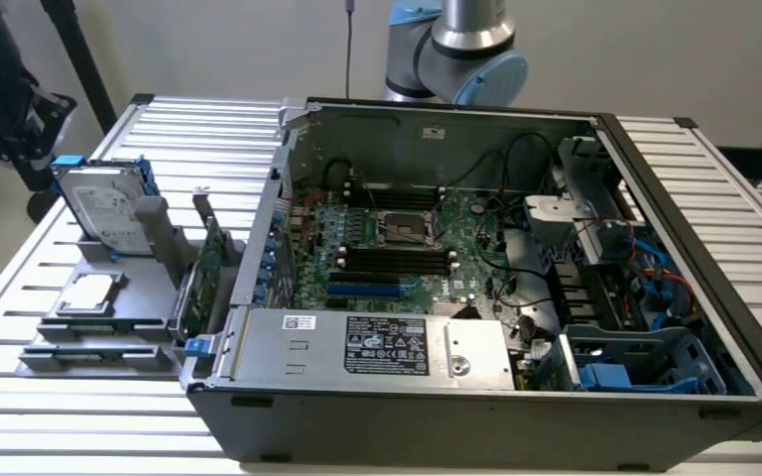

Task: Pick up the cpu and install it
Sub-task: 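Reach for the cpu, then pick up the cpu and move it towards the insertion slot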

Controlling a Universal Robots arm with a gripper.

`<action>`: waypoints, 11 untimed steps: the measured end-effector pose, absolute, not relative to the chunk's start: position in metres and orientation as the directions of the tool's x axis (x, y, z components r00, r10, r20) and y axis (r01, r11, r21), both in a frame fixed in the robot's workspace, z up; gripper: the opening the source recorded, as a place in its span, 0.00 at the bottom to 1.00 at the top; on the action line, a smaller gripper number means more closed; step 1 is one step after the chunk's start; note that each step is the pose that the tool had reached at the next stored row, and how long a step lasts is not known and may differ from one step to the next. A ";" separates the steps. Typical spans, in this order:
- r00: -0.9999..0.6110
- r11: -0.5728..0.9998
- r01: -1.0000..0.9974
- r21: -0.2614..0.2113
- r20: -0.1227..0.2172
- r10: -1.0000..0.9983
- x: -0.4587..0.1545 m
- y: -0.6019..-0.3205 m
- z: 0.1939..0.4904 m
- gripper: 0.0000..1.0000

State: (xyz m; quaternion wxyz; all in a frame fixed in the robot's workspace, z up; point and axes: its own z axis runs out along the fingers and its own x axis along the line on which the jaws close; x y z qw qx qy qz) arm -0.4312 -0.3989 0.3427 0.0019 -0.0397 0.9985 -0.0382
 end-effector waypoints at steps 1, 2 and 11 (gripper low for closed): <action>-0.997 0.994 -0.079 -0.076 -0.001 -0.080 -0.431 -0.399 0.343 0.11; -0.997 0.994 -0.079 -0.076 0.000 -0.080 -0.431 -0.399 0.343 0.11; -0.997 0.994 -0.079 -0.076 0.000 -0.080 -0.431 -0.399 0.343 0.11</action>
